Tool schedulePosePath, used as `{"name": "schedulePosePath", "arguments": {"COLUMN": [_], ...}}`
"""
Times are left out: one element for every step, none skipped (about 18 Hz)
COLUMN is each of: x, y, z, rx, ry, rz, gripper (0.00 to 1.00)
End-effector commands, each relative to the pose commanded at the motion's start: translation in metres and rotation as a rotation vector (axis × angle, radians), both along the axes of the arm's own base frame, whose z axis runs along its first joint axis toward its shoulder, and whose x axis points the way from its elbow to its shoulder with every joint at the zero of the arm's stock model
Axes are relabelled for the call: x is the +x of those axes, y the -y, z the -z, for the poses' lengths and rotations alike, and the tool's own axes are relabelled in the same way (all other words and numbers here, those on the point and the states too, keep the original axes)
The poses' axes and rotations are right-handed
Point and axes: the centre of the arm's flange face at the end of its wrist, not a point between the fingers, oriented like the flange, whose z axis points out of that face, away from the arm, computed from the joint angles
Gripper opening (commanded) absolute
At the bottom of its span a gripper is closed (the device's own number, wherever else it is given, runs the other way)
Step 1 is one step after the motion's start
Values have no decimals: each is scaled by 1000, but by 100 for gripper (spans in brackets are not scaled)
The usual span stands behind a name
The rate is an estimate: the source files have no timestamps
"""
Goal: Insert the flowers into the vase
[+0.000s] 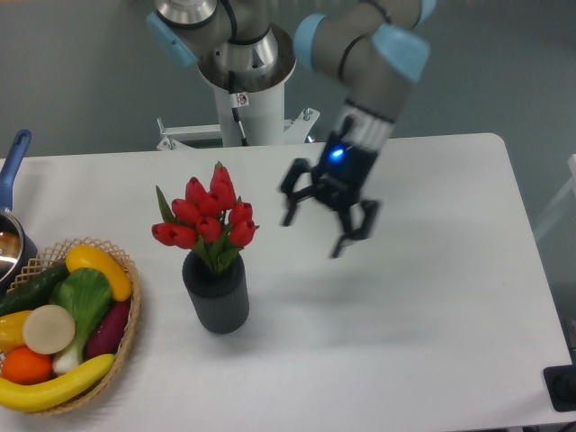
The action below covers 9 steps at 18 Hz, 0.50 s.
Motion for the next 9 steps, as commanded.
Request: {"name": "schedulePosePath", "arguments": {"x": [-13,-25,-35,-43,-47,-50,-50,-51,-55], "y": [10,19,29,40,50,56,66,81,95], "z": [-11,-23,-32,-39,-45,-47,-52,-57,-59], "rx": [5,8,-5,-37,-82,-130,-182,-241,-284], "ry": [-21,-54,-93,-137,-173,-192,-214,-234,-238], "rz": [-25,-39,-47,-53,-57,-51,-47,-47,-38], "gripper": [100,100,100,100,100,100,100,100,100]}}
